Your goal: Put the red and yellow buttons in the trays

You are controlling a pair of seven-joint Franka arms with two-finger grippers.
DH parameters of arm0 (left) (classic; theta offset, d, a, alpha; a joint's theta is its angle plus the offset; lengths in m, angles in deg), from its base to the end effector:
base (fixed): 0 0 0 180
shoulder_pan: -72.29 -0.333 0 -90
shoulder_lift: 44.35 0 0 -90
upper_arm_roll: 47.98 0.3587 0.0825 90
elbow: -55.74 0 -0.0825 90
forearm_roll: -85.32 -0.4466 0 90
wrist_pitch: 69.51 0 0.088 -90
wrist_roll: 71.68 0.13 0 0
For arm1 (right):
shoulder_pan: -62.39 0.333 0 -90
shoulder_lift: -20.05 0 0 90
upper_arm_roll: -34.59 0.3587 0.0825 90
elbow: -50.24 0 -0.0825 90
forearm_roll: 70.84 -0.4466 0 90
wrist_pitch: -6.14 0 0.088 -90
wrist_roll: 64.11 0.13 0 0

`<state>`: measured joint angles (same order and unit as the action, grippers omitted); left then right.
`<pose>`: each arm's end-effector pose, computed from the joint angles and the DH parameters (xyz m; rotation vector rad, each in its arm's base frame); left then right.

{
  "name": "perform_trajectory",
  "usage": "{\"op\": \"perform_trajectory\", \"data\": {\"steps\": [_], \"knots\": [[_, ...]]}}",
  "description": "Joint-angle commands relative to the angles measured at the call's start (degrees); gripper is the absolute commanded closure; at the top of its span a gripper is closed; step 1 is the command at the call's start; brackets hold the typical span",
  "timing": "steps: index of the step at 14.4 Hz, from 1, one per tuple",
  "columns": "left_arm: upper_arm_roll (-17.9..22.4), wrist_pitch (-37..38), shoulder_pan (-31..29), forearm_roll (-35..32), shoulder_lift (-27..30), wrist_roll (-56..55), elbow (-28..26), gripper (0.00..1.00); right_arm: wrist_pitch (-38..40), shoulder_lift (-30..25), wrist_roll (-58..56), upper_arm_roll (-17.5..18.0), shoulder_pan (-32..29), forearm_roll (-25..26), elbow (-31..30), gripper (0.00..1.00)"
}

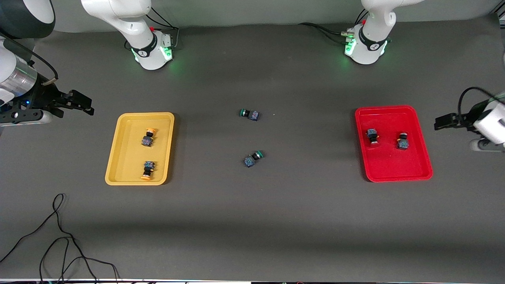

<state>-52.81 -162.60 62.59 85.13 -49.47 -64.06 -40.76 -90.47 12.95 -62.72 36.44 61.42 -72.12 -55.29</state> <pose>0.6335 0.0561 0.5323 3.1119 -0.0757 -0.2295 0.5751 0.0123 0.5825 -3.1236 0.0190 0.0503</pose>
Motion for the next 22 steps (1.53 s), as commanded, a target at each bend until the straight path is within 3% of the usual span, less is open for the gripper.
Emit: {"op": "perform_trajectory", "data": {"steps": [1, 4, 13, 22], "knots": [[0.88, 4.74, 4.50, 1.25, -0.94, 0.12, 5.35, 0.00, 0.89, -0.29, 2.31, 0.26, 0.00, 0.48, 0.59, 0.00], [5.52, 6.60, 12.23, 0.90, 0.19, -1.20, 6.15, 0.00, 0.72, 0.76, 2.13, -0.18, 0.00, 0.48, 1.99, 0.00], [4.04, 6.78, 12.60, 1.07, 1.08, -5.78, 6.15, 0.00, 0.28, 9.28, 2.21, -0.09, -0.27, 0.57, 11.31, 0.00], [4.22, 6.78, 12.43, 0.28, 1.25, -5.34, 6.06, 0.00, 0.19, 9.82, 3.00, 0.17, -0.09, 0.48, 12.19, 0.00]]}}
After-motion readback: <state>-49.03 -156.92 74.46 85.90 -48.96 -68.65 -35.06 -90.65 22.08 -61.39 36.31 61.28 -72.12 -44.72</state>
